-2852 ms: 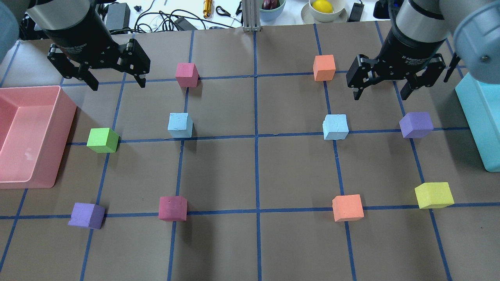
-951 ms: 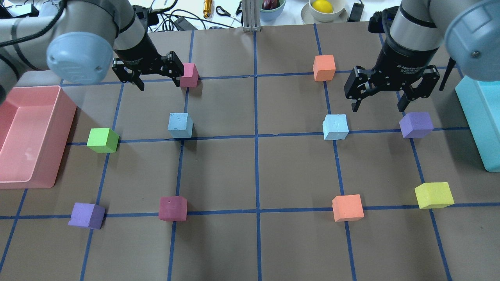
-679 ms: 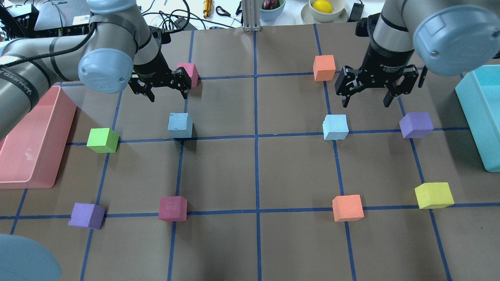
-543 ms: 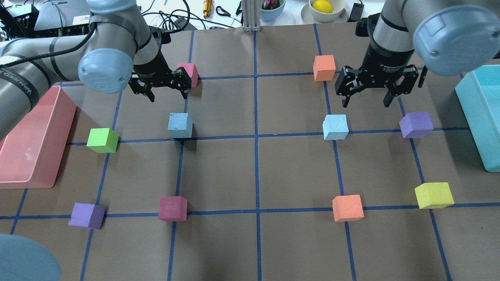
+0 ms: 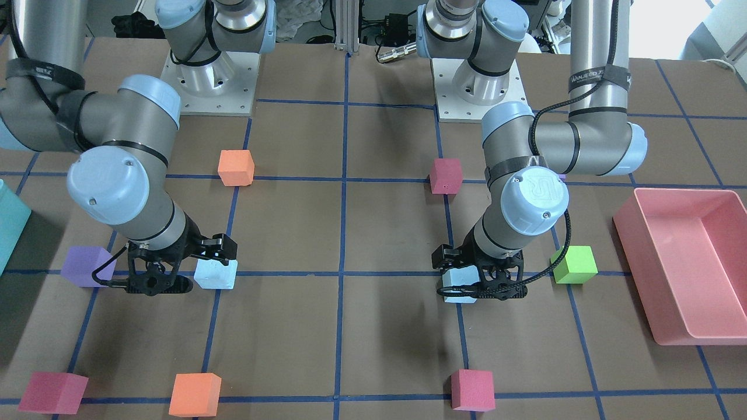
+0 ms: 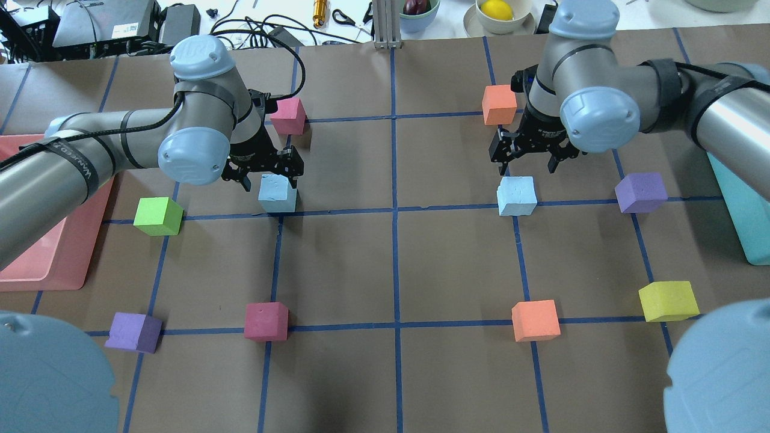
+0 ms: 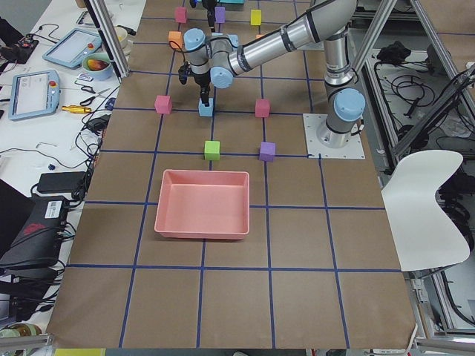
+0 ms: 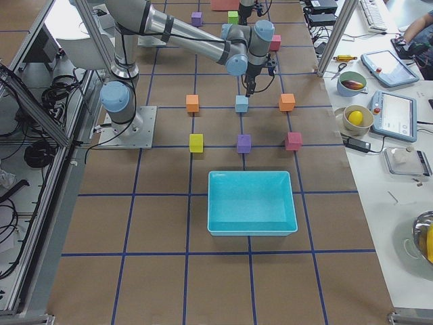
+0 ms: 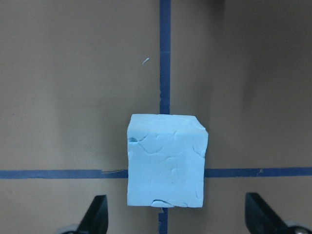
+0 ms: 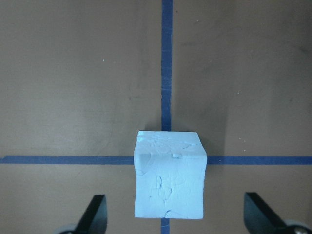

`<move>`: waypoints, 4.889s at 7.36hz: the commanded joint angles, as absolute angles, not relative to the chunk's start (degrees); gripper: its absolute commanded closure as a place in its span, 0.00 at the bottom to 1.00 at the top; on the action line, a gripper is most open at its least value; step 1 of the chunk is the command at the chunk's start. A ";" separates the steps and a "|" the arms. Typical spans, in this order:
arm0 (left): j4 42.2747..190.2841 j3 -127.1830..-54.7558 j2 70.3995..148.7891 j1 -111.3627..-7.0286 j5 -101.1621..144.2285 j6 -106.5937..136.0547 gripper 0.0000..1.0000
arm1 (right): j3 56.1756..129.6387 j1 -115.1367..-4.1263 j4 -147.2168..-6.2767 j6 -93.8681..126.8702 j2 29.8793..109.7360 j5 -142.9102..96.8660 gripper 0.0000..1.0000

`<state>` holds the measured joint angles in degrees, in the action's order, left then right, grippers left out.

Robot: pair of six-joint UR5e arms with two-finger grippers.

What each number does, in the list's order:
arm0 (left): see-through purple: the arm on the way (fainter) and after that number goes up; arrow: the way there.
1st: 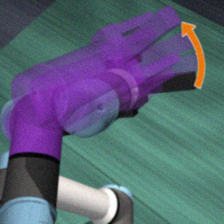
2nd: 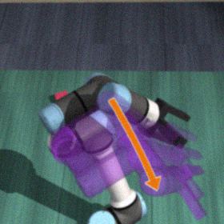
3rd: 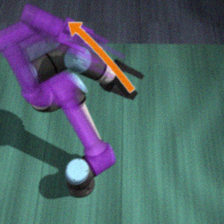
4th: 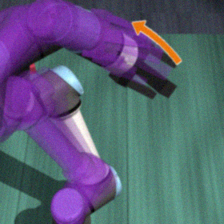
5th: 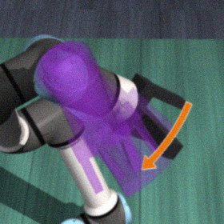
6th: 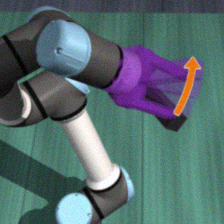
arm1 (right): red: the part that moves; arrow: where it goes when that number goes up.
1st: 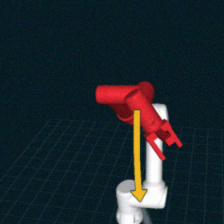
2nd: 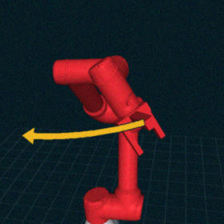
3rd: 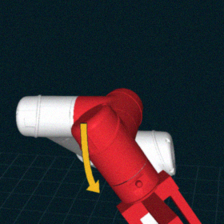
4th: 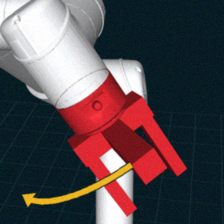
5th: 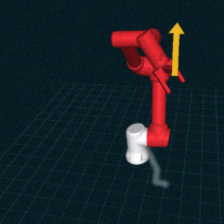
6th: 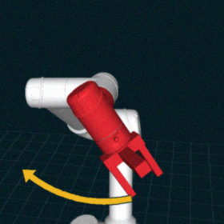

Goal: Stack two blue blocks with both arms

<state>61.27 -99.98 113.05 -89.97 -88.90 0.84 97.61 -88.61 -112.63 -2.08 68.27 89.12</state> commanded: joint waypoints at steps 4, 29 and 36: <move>59.33 -100.64 115.40 -89.91 -88.86 0.88 0.00 | 100.55 -88.59 -115.74 -2.55 64.51 86.30 0.03; 67.90 -99.58 102.69 -90.44 -89.12 0.44 1.00 | 101.72 -107.51 -114.68 18.55 73.18 79.19 0.00; 71.55 -100.63 101.85 -110.98 -87.19 22.66 1.00 | 90.70 -87.82 -88.90 1.86 85.40 88.41 0.00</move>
<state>72.34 -100.57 100.36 -107.07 -87.29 19.10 90.75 -90.61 -93.50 3.97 81.89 87.74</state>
